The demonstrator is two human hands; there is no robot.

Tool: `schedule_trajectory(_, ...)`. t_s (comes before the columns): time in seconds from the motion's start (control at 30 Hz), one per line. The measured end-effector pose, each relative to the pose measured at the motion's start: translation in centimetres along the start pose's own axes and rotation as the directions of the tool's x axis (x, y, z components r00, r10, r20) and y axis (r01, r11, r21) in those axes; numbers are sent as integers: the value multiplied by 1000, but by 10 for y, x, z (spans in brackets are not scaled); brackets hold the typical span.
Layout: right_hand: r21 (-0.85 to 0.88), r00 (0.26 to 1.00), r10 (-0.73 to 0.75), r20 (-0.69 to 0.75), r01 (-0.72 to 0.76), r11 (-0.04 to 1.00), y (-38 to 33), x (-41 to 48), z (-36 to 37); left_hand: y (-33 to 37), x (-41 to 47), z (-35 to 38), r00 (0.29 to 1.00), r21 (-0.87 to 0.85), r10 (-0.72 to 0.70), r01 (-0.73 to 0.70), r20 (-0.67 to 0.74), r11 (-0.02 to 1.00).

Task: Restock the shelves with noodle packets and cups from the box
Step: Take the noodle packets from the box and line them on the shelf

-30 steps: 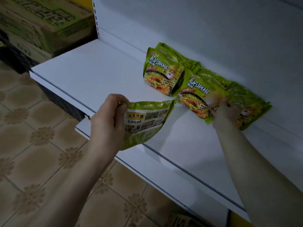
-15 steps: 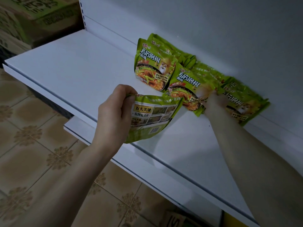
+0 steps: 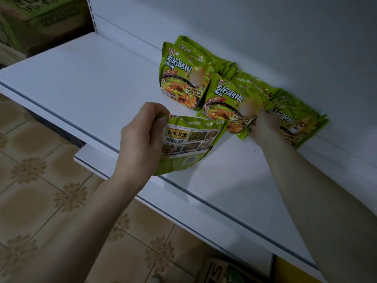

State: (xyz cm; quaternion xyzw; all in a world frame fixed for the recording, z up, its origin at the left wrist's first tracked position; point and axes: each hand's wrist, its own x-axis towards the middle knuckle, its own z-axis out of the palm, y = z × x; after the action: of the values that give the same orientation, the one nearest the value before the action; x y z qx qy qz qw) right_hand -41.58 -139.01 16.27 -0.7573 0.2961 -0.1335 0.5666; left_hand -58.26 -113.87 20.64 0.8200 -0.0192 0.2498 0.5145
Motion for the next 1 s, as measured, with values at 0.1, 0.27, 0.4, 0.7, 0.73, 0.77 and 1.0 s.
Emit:
schedule_trajectory(0.1,-45,994,-110,-26,109,993,-10,-27,-12,2,0,-1,1000,-7,4,-4,11,1000)
schedule_trajectory(0.27,-17,974,-210,88,212,977,-23,-74,-35,12,-2,1,999,-47,-35,33,-23,998)
schedule_trajectory(0.4,-112,923,21,385,24,993,-40,-116,-49,30,-10,8,1000,-91,-4,2,-20,996)
schedule_trajectory(0.7,-97,795,74,602,-20,995,-60,-156,-49,34,-47,32,876,-60,387,-387,286,920)
schedule_trajectory(0.73,-110,801,68,594,-3,994,-56,-155,-49,32,-50,33,860,-57,401,-405,314,913)
schedule_trajectory(0.77,-114,806,57,590,13,993,-54,-155,-49,29,-52,33,839,-64,416,-422,352,905)
schedule_trajectory(1.0,-103,734,-44,677,155,983,-45,-147,-72,11,-26,11,932,32,228,-246,283,969)
